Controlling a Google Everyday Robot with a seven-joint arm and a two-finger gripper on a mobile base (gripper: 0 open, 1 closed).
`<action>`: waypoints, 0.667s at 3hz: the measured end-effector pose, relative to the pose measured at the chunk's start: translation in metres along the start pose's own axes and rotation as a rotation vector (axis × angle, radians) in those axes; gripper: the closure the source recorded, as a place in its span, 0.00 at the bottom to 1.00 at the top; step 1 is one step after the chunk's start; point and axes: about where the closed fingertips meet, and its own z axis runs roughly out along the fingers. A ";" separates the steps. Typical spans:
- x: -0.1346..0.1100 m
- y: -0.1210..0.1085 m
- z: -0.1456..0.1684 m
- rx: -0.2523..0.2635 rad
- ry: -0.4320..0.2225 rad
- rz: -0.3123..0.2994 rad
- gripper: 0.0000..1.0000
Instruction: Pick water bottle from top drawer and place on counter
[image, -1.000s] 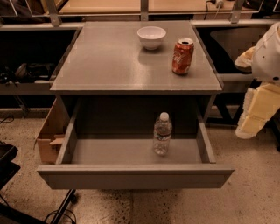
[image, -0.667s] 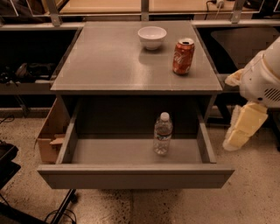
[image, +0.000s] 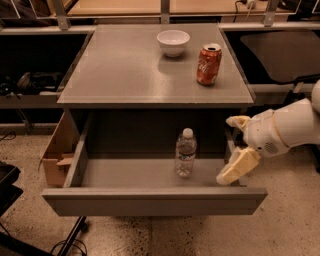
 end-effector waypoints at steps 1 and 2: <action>0.000 -0.017 0.037 0.025 -0.202 0.003 0.00; 0.000 -0.025 0.061 0.054 -0.352 -0.010 0.00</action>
Offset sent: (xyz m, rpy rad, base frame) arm 0.0529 0.0342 -0.0622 0.4756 -0.2708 -0.0118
